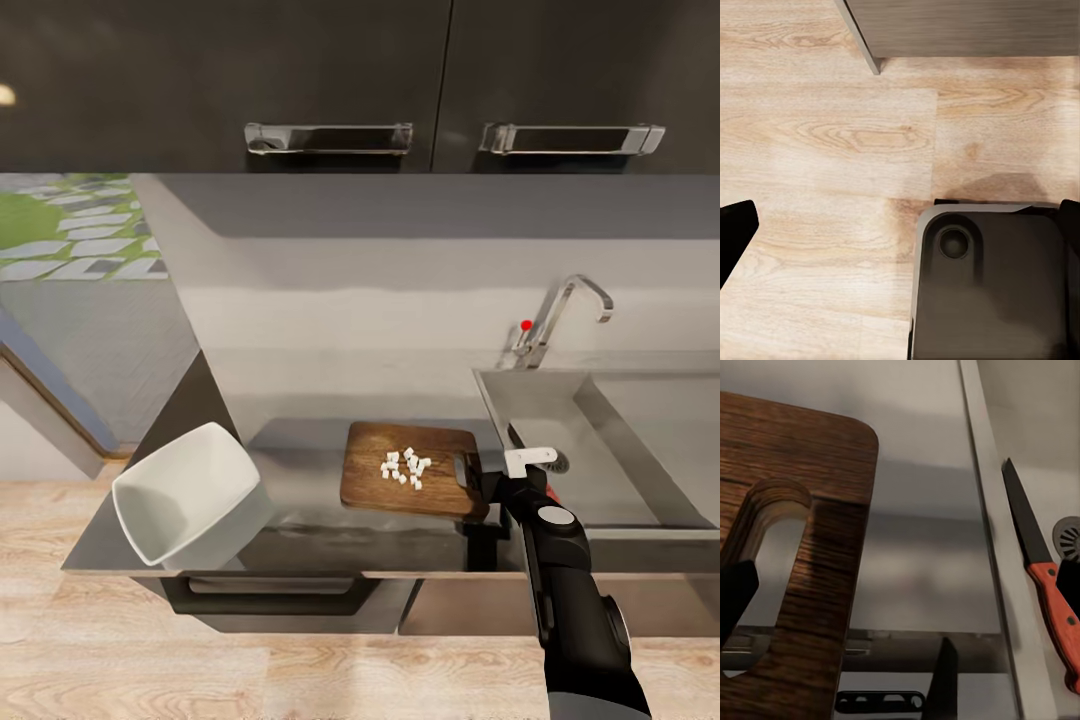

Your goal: In the kitchen, take the Vidalia onion out of the sink, dice it on the chopping board with the paring knife, put the diced onion into the bowl on the countertop, then place both the paring knife and the chopping board into the sink.

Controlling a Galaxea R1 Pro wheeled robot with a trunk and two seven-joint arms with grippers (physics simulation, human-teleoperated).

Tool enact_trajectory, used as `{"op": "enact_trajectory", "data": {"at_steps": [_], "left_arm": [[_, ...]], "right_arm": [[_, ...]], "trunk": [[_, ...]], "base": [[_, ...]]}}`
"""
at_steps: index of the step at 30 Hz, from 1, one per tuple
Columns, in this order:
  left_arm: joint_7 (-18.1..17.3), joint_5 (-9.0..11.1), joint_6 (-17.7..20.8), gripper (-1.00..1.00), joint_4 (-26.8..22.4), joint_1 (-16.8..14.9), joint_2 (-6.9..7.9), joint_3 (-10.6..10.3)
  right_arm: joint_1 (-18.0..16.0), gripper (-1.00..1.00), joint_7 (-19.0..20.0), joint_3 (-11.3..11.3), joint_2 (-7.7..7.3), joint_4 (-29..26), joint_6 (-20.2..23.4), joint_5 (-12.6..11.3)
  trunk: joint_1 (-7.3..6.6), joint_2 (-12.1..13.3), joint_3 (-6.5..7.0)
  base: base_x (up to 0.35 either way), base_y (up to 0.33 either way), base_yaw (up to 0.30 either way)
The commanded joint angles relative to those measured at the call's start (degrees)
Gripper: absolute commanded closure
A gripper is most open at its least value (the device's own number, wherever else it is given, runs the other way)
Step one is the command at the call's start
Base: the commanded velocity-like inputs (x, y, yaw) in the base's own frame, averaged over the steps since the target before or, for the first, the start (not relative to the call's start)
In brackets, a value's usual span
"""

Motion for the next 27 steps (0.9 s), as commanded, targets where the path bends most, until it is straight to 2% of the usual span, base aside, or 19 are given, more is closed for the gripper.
{"op": "enact_trajectory", "data": {"at_steps": [1, 27], "left_arm": [[0.5, 0.3, -0.1, -1.00, -0.1, 0.0, 0.09, -0.4], [0.4, 0.3, -0.1, -1.00, -0.1, 0.0, 0.05, -0.4]], "right_arm": [[-0.1, -1.00, 0.5, -0.1, 0.06, -0.1, 0.2, 0.6], [-0.1, -1.00, 0.5, -0.1, 0.06, -0.1, 0.2, 0.5]], "trunk": [[0.03, -0.1, -0.19], [0.03, -0.1, -2.65]], "base": [[0.000, 0.000, 0.000], [0.017, 0.000, 0.000]]}}
